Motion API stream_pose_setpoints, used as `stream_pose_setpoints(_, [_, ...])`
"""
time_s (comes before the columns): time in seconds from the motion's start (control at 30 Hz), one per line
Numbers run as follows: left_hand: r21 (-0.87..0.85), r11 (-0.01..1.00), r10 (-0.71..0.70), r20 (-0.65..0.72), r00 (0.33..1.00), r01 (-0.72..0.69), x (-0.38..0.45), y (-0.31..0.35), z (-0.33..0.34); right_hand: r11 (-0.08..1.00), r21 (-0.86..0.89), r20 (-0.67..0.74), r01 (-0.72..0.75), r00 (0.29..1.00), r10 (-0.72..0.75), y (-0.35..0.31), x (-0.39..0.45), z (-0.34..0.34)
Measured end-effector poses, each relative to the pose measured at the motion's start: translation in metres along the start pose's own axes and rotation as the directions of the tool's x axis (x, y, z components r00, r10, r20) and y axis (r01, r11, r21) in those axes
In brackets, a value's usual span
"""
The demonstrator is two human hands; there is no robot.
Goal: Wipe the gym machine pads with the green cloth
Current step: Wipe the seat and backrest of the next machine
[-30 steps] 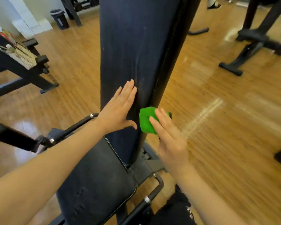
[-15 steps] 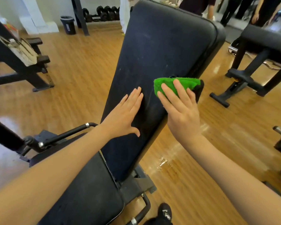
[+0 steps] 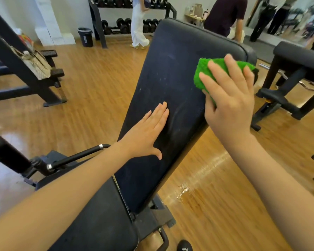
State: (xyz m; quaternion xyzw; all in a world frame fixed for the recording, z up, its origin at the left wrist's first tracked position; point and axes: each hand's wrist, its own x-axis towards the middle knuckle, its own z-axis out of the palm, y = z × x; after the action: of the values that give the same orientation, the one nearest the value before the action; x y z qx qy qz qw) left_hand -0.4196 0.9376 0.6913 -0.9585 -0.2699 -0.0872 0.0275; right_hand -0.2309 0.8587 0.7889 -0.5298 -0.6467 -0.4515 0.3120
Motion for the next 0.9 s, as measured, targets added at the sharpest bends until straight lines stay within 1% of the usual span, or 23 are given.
stream_pose_setpoints(0.07, [0.000,1.000,-0.007,-0.003,1.000,0.007,0.000,-0.001,0.000,1.000,0.000,0.015,0.016,1.000,-0.016,-0.013,-0.013,0.004])
stream_pose_setpoints(0.17, [-0.001,1.000,-0.007,0.008,1.000,0.007,-0.001,0.000,0.000,0.991,0.043,0.113,0.127,0.985,-0.131,-0.024,-0.034,0.005])
stream_pose_setpoints(0.23, [0.011,1.000,-0.008,0.016,1.000,0.008,-0.001,-0.001,0.000,0.983,0.071,0.117,0.170,0.977,-0.178,-0.018,-0.028,0.001])
stream_pose_setpoints(0.3, [0.019,1.000,-0.009,0.027,1.000,0.009,0.000,-0.002,-0.001,0.988,0.064,0.027,0.138,0.990,-0.140,-0.008,-0.008,-0.005])
stream_pose_setpoints(0.37, [0.020,1.000,-0.019,0.034,0.999,0.018,0.001,-0.001,-0.002,0.999,0.024,-0.085,0.043,0.996,-0.041,0.010,0.016,-0.006])
stream_pose_setpoints(0.4, [0.024,0.999,-0.024,0.037,0.999,0.023,0.002,-0.001,-0.002,1.000,0.007,-0.099,-0.011,0.995,0.011,0.016,0.025,-0.005])
stream_pose_setpoints(0.47, [0.023,0.999,-0.027,0.044,0.999,0.026,0.001,0.000,-0.002,0.998,-0.010,-0.097,-0.068,0.993,0.066,0.018,0.027,0.000])
stream_pose_setpoints(0.6, [0.026,0.999,-0.032,0.058,0.998,0.030,0.001,0.000,-0.002,0.997,-0.076,-0.096,-0.010,0.995,0.002,0.004,0.009,0.008])
stream_pose_setpoints(0.77, [0.015,0.999,-0.035,0.067,0.997,0.034,0.001,-0.001,-0.003,0.996,-0.091,-0.093,-0.003,0.996,-0.005,0.001,0.008,0.008])
stream_pose_setpoints(0.9, [0.018,0.999,-0.034,0.062,0.998,0.033,0.000,0.000,-0.004,0.997,-0.076,-0.025,0.017,1.000,-0.019,-0.011,-0.005,0.004])
